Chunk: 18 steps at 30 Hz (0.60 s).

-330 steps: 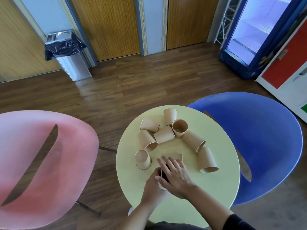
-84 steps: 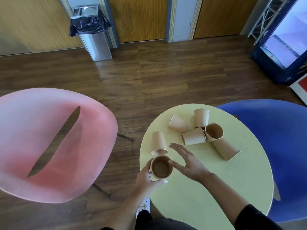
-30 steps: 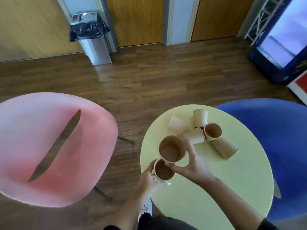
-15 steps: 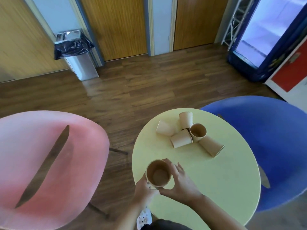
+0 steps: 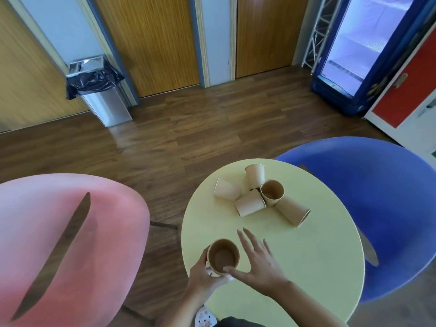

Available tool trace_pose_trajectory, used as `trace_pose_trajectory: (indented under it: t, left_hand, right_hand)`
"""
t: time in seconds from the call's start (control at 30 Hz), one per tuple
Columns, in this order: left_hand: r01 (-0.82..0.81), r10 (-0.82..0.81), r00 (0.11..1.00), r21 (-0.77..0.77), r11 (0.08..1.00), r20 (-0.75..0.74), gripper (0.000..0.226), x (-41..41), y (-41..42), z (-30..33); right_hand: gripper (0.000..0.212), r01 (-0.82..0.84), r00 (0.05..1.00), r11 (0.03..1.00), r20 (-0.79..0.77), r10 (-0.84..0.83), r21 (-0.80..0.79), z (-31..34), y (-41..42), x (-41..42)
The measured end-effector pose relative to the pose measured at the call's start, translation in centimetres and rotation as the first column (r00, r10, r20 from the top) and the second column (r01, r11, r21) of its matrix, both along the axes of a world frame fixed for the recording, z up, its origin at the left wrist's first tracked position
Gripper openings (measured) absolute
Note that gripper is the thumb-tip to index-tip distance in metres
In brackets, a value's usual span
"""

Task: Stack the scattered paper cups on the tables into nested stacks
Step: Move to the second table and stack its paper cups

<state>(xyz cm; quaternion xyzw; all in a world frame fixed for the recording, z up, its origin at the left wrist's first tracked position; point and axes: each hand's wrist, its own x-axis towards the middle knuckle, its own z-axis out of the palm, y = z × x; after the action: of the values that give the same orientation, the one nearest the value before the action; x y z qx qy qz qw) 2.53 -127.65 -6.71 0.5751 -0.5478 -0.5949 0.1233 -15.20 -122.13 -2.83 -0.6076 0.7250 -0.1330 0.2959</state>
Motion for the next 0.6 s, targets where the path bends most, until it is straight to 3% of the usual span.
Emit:
trace_pose_trajectory:
  t: [0.13,0.23,0.33,0.6]
  left_hand:
    - [0.054,-0.054,0.999,-0.031,0.998,-0.004,0.082,-2.1,-0.5,0.1]
    - [0.098,-0.099,0.995,-0.057,0.994,-0.013,0.081,-4.5,-0.9,0.2]
    - [0.128,-0.130,0.991,-0.053,0.990,-0.022,0.080,-6.7,-1.3,0.1]
    - [0.170,-0.171,0.985,-0.052,0.984,-0.014,0.076,-11.2,-1.8,-1.1]
  right_hand:
    - [0.100,0.234,0.967,0.961,-0.064,-0.245,-0.149,0.4,-0.6,-4.3]
    - [0.083,0.423,0.882,0.879,-0.120,-0.455,-0.222,-0.2,-0.9,-8.1]
    - [0.078,0.550,0.816,0.826,-0.130,-0.563,-0.126,-1.0,-1.4,-11.6]
    - [0.106,0.613,0.783,0.782,-0.211,-0.585,0.110,-3.4,-3.0,-17.6]
